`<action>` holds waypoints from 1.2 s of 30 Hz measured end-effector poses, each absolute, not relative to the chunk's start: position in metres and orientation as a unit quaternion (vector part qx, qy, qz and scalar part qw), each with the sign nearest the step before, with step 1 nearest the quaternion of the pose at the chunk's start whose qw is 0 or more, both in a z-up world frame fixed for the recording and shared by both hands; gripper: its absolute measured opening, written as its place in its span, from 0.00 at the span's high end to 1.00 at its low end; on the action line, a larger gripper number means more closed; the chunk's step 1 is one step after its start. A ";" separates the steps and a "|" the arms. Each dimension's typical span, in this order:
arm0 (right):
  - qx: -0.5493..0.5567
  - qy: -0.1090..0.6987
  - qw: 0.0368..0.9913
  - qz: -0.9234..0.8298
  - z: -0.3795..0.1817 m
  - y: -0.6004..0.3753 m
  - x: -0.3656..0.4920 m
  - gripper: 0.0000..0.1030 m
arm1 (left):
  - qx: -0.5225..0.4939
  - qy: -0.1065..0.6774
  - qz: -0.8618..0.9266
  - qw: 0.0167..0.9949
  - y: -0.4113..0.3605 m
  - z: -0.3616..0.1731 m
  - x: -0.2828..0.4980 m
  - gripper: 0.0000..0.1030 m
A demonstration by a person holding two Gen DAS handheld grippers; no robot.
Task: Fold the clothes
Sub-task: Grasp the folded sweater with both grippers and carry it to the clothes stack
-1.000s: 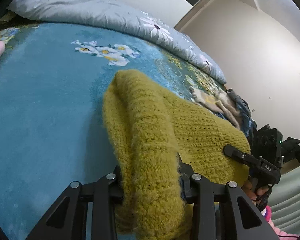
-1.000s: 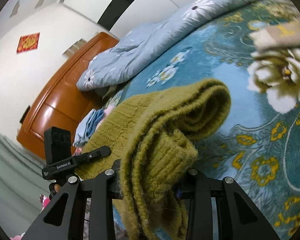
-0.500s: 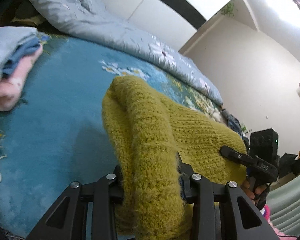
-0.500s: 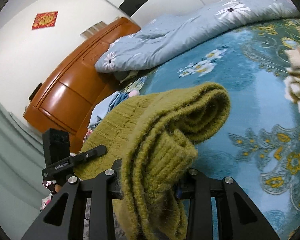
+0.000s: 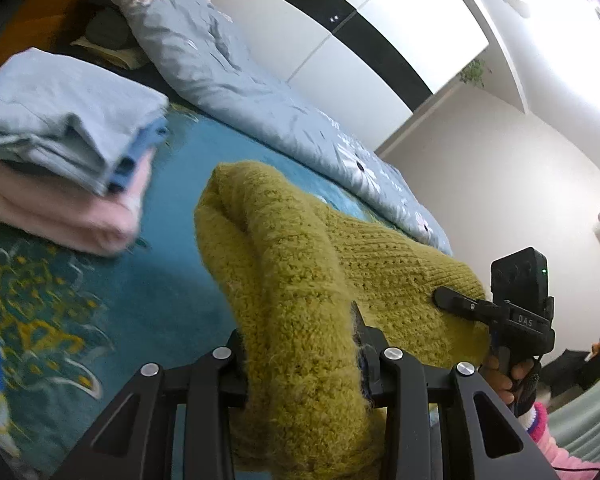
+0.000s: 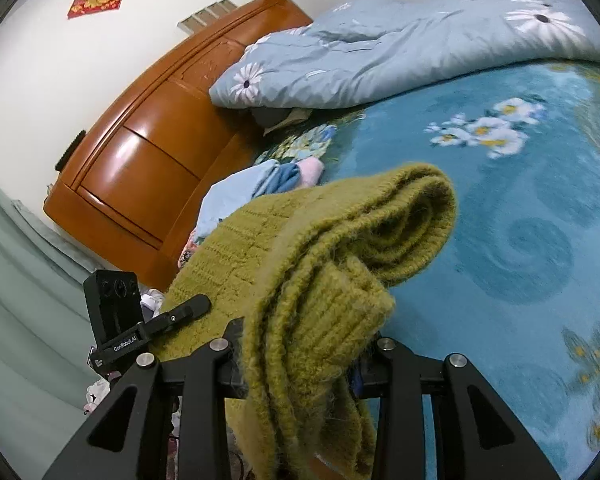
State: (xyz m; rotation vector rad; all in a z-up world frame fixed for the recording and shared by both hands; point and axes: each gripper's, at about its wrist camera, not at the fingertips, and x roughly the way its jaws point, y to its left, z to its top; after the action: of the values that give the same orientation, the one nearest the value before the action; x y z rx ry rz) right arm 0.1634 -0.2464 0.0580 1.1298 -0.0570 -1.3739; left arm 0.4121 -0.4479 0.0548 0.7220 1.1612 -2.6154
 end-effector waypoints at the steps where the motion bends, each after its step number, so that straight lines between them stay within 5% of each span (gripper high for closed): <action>1: 0.493 -0.022 0.632 -0.598 0.061 -0.255 0.166 0.65 | 0.240 0.393 -0.882 0.098 -0.455 0.056 0.416 0.64; 17: 0.473 0.016 0.687 -0.551 0.116 -0.418 0.212 0.65 | 0.202 0.381 -0.885 0.175 -0.582 0.102 0.475 0.64; 36: 0.448 0.029 0.695 -0.562 0.094 -0.581 0.243 0.65 | 0.155 0.379 -0.876 0.253 -0.736 0.086 0.510 0.64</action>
State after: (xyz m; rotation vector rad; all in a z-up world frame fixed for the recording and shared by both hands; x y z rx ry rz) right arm 0.2426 -0.5815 0.0936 0.9993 0.0648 -1.2539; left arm 0.5099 -0.7364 0.0865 0.4226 1.0294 -2.3824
